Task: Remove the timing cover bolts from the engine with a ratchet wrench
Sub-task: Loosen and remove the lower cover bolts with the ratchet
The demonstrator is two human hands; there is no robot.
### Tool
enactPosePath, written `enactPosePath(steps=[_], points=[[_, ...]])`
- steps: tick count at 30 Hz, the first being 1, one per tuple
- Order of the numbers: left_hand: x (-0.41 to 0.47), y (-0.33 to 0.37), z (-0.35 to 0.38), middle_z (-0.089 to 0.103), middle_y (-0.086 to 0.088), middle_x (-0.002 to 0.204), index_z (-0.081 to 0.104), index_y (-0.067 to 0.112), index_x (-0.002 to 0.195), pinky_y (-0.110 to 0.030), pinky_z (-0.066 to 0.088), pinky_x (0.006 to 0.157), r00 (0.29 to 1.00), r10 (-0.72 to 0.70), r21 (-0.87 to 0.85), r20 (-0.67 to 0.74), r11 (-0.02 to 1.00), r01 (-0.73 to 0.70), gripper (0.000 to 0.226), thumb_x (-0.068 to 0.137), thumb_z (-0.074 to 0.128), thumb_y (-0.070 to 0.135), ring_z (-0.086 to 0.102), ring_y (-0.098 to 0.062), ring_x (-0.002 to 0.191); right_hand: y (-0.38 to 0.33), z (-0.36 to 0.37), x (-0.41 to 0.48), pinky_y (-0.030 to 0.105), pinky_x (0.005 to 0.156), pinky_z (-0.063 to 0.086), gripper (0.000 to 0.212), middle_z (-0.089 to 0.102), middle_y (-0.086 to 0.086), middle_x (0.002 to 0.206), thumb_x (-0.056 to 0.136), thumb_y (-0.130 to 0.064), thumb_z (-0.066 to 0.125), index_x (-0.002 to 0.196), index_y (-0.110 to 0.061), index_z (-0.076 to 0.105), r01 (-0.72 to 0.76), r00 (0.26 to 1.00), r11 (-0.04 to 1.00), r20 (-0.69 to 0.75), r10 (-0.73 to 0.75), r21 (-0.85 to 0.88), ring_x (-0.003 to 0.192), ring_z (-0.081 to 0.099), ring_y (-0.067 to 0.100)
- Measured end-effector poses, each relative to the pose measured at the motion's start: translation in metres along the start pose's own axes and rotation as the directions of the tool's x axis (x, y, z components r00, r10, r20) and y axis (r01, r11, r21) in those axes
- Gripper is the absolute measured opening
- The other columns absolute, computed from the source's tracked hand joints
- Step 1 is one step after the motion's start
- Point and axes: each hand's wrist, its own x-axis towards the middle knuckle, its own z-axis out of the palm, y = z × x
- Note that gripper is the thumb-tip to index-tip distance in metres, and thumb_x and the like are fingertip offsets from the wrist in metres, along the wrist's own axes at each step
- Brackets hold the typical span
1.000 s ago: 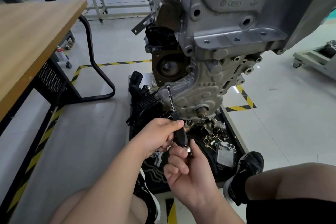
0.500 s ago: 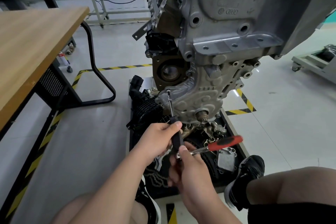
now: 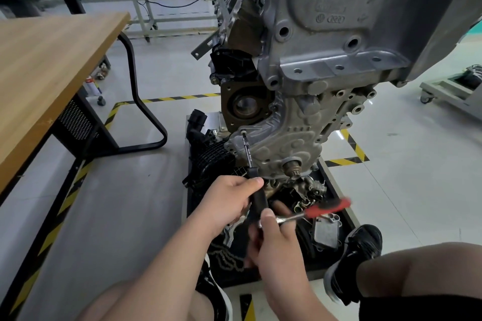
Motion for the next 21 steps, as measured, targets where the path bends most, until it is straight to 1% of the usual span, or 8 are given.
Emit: enactPosePath(steps=[3,5,7,10,13,16,18,21], points=[[0.001,0.002,0.003,0.039,0.004,0.042,0.054,0.02,0.054,-0.018,0.028,0.036,0.999,0.007,0.04,-0.033,0.999,-0.006,0.041,0.083,0.066,0.046,0.032,-0.012,0.035,0.003,-0.01,0.001,0.031,0.066,0.048,0.04,0.056,-0.014,0.08,0.1,-0.038,0.041,0.129,-0.041,0.013,0.338,0.918,0.597,0.117,-0.378,-0.727,0.078,0.067,0.014],[0.002,0.002,0.002,0.039,0.004,0.041,0.059,0.016,0.058,-0.018,0.027,0.036,1.0,-0.018,0.006,-0.023,1.0,0.018,0.04,0.084,0.066,0.045,0.033,-0.012,0.034,0.0,-0.011,0.001,0.031,0.068,0.047,0.042,0.053,-0.016,0.084,0.099,-0.041,0.039,0.13,-0.035,0.012,0.364,0.89,0.506,0.133,-0.436,-0.782,0.086,0.067,0.015],[0.0,0.003,0.0,0.042,0.005,0.041,0.063,0.008,0.067,-0.019,0.028,0.036,0.999,-0.033,-0.048,0.015,0.998,0.033,0.044,0.085,0.064,0.048,0.035,-0.011,0.033,0.005,-0.008,0.004,0.025,0.071,0.048,0.046,0.057,-0.015,0.089,0.099,-0.036,0.041,0.138,-0.03,0.017,0.37,0.9,0.666,0.074,-0.429,-0.648,0.086,0.065,0.004],[-0.001,0.003,-0.001,0.043,0.006,0.044,0.073,0.014,0.069,-0.018,0.026,0.037,0.985,-0.117,-0.136,0.125,0.982,0.134,0.048,0.091,0.054,0.053,0.034,-0.01,0.034,0.001,0.002,0.003,0.03,0.054,0.047,0.02,0.057,-0.003,0.071,0.103,-0.027,0.039,0.119,-0.026,0.051,0.066,0.998,0.997,0.0,-0.066,0.039,0.052,0.051,0.011],[0.001,0.002,-0.002,0.043,0.005,0.046,0.069,-0.001,0.102,-0.017,0.025,0.036,0.968,-0.135,-0.143,0.21,0.976,0.167,0.056,0.092,0.053,0.051,0.033,-0.009,0.034,-0.007,-0.004,0.003,0.026,0.037,0.034,0.042,0.04,0.0,0.057,0.095,-0.031,0.041,0.086,-0.001,0.069,-0.45,0.891,0.632,0.366,0.269,0.631,0.038,0.023,0.009],[0.001,0.003,-0.004,0.045,0.007,0.046,0.076,0.011,0.089,-0.016,0.026,0.036,0.968,-0.097,-0.087,0.232,0.989,0.12,0.043,0.093,0.054,0.048,0.034,-0.007,0.034,-0.009,-0.009,0.003,0.027,0.037,0.038,0.042,0.041,0.001,0.058,0.095,-0.029,0.038,0.091,0.006,0.06,-0.663,0.749,0.193,0.636,0.187,0.724,0.04,0.021,0.006],[0.0,0.005,-0.005,0.044,0.007,0.045,0.077,0.017,0.079,-0.016,0.025,0.036,0.973,-0.084,-0.085,0.215,0.991,0.105,0.039,0.092,0.056,0.047,0.034,-0.007,0.034,-0.008,-0.008,0.003,0.027,0.038,0.039,0.043,0.041,0.001,0.057,0.094,-0.029,0.039,0.093,0.008,0.061,-0.681,0.732,0.17,0.661,0.161,0.712,0.04,0.021,0.006],[-0.001,0.002,-0.006,0.043,0.005,0.045,0.069,0.0,0.084,-0.017,0.025,0.035,0.986,-0.08,-0.067,0.147,0.994,0.091,0.049,0.088,0.061,0.048,0.034,-0.009,0.033,-0.006,-0.002,0.003,0.024,0.035,0.037,0.043,0.04,-0.002,0.056,0.093,-0.031,0.041,0.09,0.005,0.065,-0.633,0.773,0.336,0.588,0.236,0.697,0.035,0.022,0.008]])
